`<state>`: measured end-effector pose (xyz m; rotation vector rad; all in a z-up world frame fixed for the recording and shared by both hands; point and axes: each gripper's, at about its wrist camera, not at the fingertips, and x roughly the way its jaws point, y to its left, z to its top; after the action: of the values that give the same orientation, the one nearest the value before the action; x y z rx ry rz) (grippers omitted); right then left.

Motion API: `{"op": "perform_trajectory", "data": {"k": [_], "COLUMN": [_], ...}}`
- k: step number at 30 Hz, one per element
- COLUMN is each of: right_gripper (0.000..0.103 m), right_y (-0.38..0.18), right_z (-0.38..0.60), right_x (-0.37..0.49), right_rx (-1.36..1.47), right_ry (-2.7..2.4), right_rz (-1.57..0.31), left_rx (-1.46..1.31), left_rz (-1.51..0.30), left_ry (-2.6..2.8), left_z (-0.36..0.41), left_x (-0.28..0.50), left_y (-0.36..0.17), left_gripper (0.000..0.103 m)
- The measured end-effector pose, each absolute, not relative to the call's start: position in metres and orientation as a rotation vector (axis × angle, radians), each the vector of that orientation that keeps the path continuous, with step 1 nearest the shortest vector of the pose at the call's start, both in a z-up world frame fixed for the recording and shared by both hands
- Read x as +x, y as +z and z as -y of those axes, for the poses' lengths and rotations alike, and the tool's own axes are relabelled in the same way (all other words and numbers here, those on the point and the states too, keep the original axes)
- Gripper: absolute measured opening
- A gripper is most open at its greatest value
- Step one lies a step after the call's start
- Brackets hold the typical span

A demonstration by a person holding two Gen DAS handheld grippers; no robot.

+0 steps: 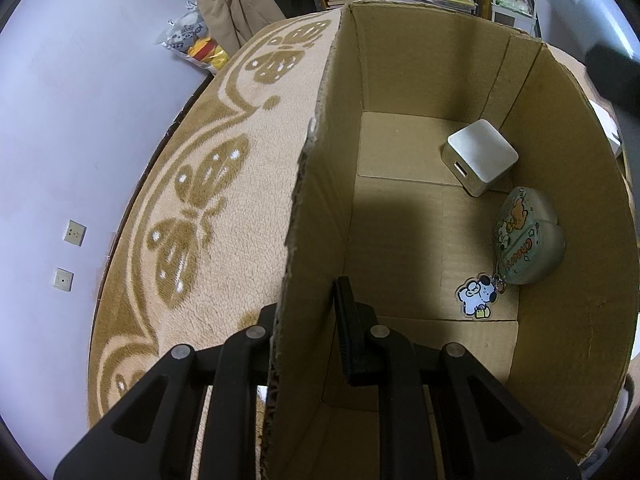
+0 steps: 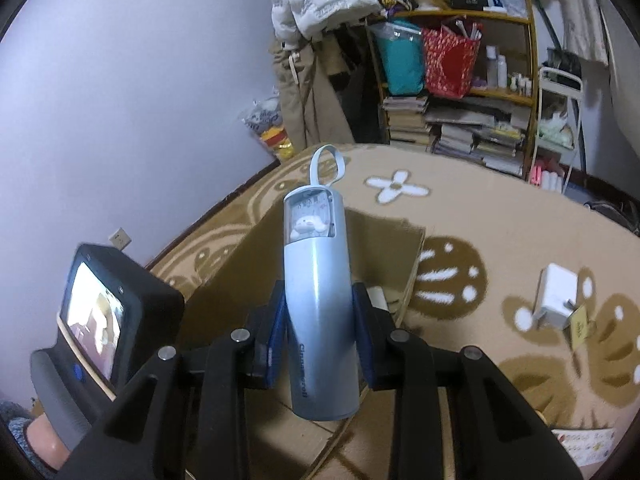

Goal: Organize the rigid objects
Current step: 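Lift the bottle, carry it into the box and open the right tool, then move the empty right tool back over the pile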

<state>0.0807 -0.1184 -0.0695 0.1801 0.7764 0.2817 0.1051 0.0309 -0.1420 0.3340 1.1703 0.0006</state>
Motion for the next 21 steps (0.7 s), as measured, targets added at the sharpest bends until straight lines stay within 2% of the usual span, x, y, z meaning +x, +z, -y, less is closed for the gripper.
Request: {"op": "perform_trajectory", "data": {"k": [14,21], "right_gripper": [0.032,0.032], "right_y": [-0.088,-0.077], "right_z": [0.107,0.109], "right_x": [0.083,0.079], "right_rx": [0.139,0.12], "right_ry": [0.285,0.267], "right_rz": [-0.829,-0.797], "left_rx": [0.336,0.342], "left_rz": [-1.17,-1.171], "left_ry": [-0.002,0.0], "left_z": [-0.031,-0.03], "left_x": [0.105,0.106], "left_y": [-0.142,-0.143], "left_gripper": [0.017,0.017]}}
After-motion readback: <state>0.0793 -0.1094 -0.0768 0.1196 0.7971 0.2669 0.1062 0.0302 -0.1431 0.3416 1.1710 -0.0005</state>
